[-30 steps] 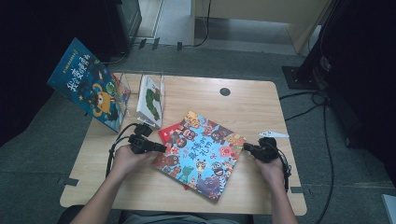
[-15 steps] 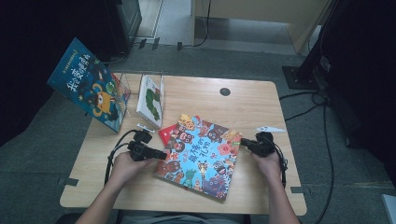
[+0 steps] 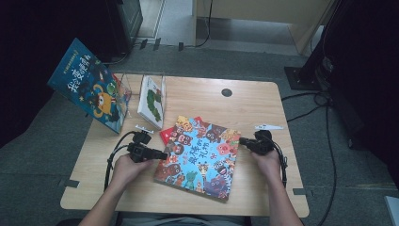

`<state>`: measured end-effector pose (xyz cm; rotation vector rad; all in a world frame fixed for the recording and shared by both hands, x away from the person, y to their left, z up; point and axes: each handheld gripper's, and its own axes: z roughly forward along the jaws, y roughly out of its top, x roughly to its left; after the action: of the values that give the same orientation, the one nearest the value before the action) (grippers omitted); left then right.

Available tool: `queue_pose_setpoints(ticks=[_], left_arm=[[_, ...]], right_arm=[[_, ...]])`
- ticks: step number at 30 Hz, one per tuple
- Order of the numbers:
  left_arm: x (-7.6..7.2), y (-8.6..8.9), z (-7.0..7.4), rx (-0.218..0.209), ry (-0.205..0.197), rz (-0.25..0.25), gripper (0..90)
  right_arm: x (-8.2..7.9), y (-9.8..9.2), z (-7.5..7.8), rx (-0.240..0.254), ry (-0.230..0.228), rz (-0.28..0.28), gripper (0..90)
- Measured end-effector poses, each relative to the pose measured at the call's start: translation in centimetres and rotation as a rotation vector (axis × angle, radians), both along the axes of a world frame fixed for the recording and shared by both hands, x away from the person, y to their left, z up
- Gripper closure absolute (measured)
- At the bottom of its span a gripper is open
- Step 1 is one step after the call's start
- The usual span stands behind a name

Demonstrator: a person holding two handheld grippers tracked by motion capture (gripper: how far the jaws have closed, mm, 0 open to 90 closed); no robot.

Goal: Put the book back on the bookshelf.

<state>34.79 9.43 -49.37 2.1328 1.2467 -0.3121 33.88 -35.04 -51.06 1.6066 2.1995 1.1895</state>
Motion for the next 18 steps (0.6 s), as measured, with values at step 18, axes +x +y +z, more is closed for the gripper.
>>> queue_pose_setpoints(ticks=[18], left_arm=[[2.0, 0.0, -0.1, -0.023, -0.006, 0.012, 45.1]], right_arm=[[-2.7, 1.1, 0.8, -0.020, -0.015, 0.079, 90.0]])
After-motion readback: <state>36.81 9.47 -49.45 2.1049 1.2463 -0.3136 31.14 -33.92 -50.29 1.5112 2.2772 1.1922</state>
